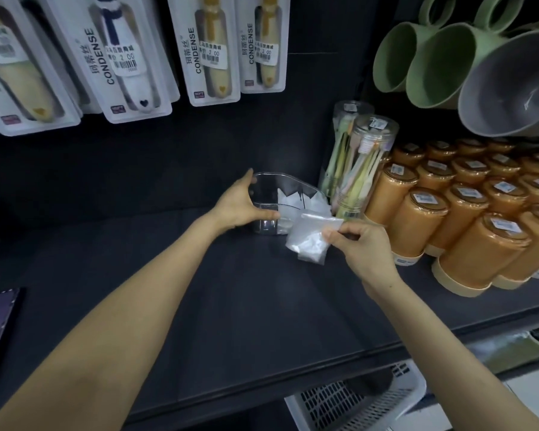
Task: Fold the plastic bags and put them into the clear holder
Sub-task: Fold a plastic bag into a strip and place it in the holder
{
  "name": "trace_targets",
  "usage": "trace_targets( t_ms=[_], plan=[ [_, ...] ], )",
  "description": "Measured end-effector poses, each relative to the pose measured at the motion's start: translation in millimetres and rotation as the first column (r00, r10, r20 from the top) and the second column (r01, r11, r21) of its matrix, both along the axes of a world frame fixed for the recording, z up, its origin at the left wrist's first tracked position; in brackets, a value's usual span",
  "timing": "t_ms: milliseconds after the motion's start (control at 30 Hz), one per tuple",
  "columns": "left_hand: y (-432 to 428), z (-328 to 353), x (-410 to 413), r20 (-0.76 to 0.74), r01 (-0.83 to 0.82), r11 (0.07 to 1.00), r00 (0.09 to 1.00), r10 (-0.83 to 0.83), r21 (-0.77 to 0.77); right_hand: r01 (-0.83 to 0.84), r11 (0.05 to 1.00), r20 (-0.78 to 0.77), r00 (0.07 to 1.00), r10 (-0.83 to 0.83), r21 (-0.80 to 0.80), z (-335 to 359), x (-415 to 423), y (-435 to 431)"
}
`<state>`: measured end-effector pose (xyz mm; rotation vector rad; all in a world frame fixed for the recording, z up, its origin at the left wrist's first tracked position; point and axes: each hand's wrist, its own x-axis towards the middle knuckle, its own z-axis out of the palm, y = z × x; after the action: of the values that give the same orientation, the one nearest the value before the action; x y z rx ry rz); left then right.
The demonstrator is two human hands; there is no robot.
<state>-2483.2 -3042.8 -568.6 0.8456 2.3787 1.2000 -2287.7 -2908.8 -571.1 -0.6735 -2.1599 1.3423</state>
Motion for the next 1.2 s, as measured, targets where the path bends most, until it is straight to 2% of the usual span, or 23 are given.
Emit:
trace_targets(
  t_ms=[100,267,367,433,467,533,600,700,767,833,933,1100,1200],
  plan=[
    [-9.2,-5.9,9.4,0.011,-0.036,0.995,0.999,0.035,0.088,-0.001,0.994,-0.035,0.999,-0.002,-0.107,9.0,7.6,-2.2],
    [-49.7,-17.3,40.0,0.033,-0.003,0.975,0.999,-0.004,0.224,-0.092,0.945,-0.037,0.996,0.085,-0.314,30.8,8.0,-11.2],
    [-69.7,-21.8,64.5,0.038,0.009,0.962,0.999,-0.020,0.272,-0.116,0.936,0.018,0.991,0.129,-0.334,31.6,-3.7,-25.9],
    [-80.0,-24.5,77.1,0.013,0.002,0.959,1.000,-0.006,0.283,-0.113,0.963,0.087,0.987,0.138,-0.246,25.6,-8.4,-35.9],
    [-84.5,-25.4,82.0,0.008,-0.007,0.956,1.000,0.004,0.292,-0.105,0.984,0.141,0.982,0.125,-0.140,21.8,-9.2,-39.5],
    [-92.3,-26.0,89.4,-0.002,-0.028,0.950,1.000,0.030,0.310,-0.091,0.979,0.260,0.965,0.040,0.185,16.3,-9.9,-47.5],
    [-98.3,-25.7,95.1,-0.014,-0.042,0.947,0.999,0.049,0.317,-0.061,0.883,0.245,0.968,-0.062,0.465,13.2,-10.1,-57.1],
    [-106.3,-24.8,101.3,-0.030,-0.052,0.949,0.997,0.065,0.312,0.019,0.688,0.119,0.981,-0.153,0.726,6.9,-10.1,-68.8],
    [-111.0,-24.3,104.8,-0.042,-0.051,0.951,0.997,0.067,0.305,0.050,0.609,0.078,0.980,-0.182,0.792,3.9,-9.1,-73.5],
    [-115.2,-23.7,108.0,-0.052,-0.053,0.954,0.996,0.071,0.295,0.063,0.608,0.058,0.982,-0.177,0.792,3.8,-6.9,-76.1],
    [-120.7,-23.3,111.5,-0.058,-0.051,0.957,0.996,0.071,0.284,0.054,0.556,-0.005,0.996,-0.089,0.829,4.6,-2.5,-75.4],
    [-125.1,-20.5,116.7,-0.080,-0.041,0.965,0.995,0.064,0.259,-0.049,0.457,0.085,0.995,-0.059,0.888,4.5,-2.1,-75.3],
    [-126.4,-19.4,117.7,-0.089,-0.026,0.968,0.995,0.050,0.249,-0.112,0.462,0.159,0.985,-0.062,0.880,9.0,-6.9,-78.2]
  ],
)
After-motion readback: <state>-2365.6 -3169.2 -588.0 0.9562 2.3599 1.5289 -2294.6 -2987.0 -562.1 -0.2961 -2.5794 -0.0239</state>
